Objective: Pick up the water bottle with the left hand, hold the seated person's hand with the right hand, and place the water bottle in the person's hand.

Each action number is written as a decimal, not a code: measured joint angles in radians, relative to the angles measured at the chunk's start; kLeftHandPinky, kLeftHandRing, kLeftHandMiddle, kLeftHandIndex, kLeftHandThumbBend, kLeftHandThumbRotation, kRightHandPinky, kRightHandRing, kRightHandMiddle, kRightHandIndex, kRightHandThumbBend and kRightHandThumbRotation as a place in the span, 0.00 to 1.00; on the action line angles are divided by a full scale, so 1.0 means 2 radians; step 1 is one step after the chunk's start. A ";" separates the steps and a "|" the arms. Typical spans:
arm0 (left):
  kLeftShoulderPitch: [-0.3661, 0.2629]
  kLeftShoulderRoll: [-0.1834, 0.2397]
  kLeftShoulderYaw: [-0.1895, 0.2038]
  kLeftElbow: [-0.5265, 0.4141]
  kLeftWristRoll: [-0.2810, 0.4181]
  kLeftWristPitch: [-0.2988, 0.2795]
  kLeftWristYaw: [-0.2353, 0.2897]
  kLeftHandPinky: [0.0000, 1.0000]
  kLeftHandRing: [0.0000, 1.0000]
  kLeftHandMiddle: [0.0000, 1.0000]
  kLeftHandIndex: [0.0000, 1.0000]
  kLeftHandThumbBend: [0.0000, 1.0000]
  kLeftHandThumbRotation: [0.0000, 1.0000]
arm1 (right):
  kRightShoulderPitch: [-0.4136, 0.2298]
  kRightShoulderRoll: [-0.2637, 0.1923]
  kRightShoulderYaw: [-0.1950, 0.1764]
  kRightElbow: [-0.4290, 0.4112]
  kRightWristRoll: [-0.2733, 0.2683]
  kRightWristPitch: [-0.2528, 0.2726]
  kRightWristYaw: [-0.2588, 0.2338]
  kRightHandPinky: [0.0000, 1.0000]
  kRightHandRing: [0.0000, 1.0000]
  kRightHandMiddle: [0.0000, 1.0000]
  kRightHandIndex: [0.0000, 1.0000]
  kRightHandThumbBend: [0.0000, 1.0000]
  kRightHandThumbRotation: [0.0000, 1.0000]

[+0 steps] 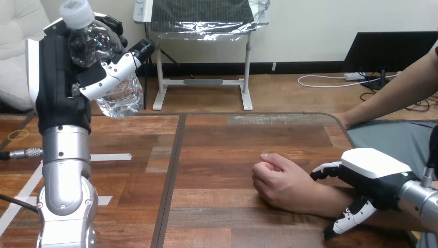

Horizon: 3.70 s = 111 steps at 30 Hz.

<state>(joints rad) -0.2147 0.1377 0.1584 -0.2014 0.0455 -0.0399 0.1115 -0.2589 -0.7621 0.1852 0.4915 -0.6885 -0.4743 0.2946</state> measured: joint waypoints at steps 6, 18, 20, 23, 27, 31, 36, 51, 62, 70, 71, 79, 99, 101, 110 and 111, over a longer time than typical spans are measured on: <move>0.000 0.000 0.000 0.000 0.000 0.001 -0.001 0.28 0.34 0.39 0.40 0.65 0.00 | -0.005 0.000 0.008 0.005 0.000 0.006 0.000 0.78 0.83 0.82 0.82 1.00 0.36; 0.000 0.000 0.001 0.000 -0.001 0.001 -0.001 0.28 0.34 0.39 0.40 0.64 0.00 | -0.017 0.000 0.024 0.008 -0.009 0.034 0.008 0.67 0.81 0.82 0.82 1.00 0.37; 0.000 0.000 0.001 0.000 -0.001 0.001 -0.001 0.28 0.34 0.39 0.40 0.63 0.00 | -0.018 0.000 0.027 0.010 -0.010 0.037 0.008 0.67 0.81 0.82 0.82 1.00 0.37; 0.000 0.000 0.002 0.000 -0.001 0.001 -0.001 0.28 0.34 0.39 0.40 0.63 0.00 | -0.021 0.000 0.030 0.012 -0.010 0.041 0.009 0.66 0.81 0.82 0.82 1.00 0.36; 0.000 0.000 0.002 0.000 -0.002 0.001 -0.002 0.28 0.34 0.39 0.40 0.62 0.00 | -0.024 0.000 0.035 0.013 -0.010 0.052 0.012 0.66 0.82 0.83 0.82 1.00 0.35; 0.000 0.000 0.003 0.000 -0.003 0.001 -0.002 0.28 0.34 0.39 0.40 0.62 0.00 | -0.027 0.000 0.038 0.015 -0.009 0.062 0.016 0.66 0.82 0.83 0.82 1.00 0.34; 0.000 0.000 0.005 0.000 -0.003 0.001 -0.002 0.28 0.35 0.39 0.40 0.62 0.00 | -0.032 0.000 0.041 0.022 -0.008 0.068 0.017 0.65 0.79 0.81 0.81 1.00 0.33; 0.000 0.000 0.006 0.000 -0.007 0.001 -0.004 0.28 0.35 0.39 0.40 0.62 0.00 | -0.048 0.003 0.047 0.046 0.002 0.082 0.021 0.49 0.69 0.76 0.76 0.98 0.34; 0.000 0.000 0.007 0.000 -0.009 0.001 -0.006 0.27 0.34 0.39 0.40 0.61 0.00 | -0.068 0.006 0.059 0.067 0.003 0.083 0.021 0.47 0.59 0.66 0.67 0.91 0.37; 0.000 0.000 0.007 0.000 -0.013 0.001 -0.006 0.27 0.34 0.39 0.40 0.61 0.00 | -0.080 0.008 0.065 0.085 0.007 0.081 0.018 0.42 0.51 0.58 0.61 0.89 0.37; 0.000 0.000 0.008 0.000 -0.014 0.001 -0.006 0.27 0.34 0.39 0.40 0.61 0.00 | -0.082 0.008 0.066 0.087 0.008 0.081 0.018 0.41 0.50 0.58 0.60 0.89 0.38; 0.000 0.000 0.010 0.000 -0.017 0.001 -0.006 0.27 0.34 0.39 0.40 0.61 0.00 | -0.094 0.012 0.072 0.103 0.009 0.082 0.018 0.29 0.38 0.48 0.54 0.88 0.38; 0.000 0.000 0.013 0.000 -0.019 0.001 -0.006 0.27 0.34 0.39 0.41 0.61 0.00 | -0.113 0.029 0.096 0.130 0.006 0.100 0.013 0.29 0.38 0.47 0.49 0.90 0.43; 0.000 0.000 0.013 0.000 -0.019 0.001 -0.006 0.27 0.34 0.39 0.41 0.61 0.00 | -0.115 0.029 0.098 0.130 0.006 0.103 0.014 0.29 0.38 0.48 0.50 0.90 0.43; 0.000 0.000 0.013 0.000 -0.018 0.001 -0.006 0.27 0.34 0.40 0.41 0.63 0.00 | -0.123 0.035 0.105 0.131 0.005 0.121 0.022 0.28 0.38 0.47 0.53 0.99 0.45; 0.000 0.000 0.013 0.000 -0.018 0.001 -0.006 0.27 0.34 0.40 0.41 0.63 0.00 | -0.124 0.036 0.106 0.131 0.005 0.123 0.024 0.29 0.39 0.48 0.55 0.99 0.45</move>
<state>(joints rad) -0.2147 0.1385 0.1854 -0.2008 0.0086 -0.0380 0.0994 -0.5061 -0.6903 0.3972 0.7527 -0.6791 -0.2286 0.3425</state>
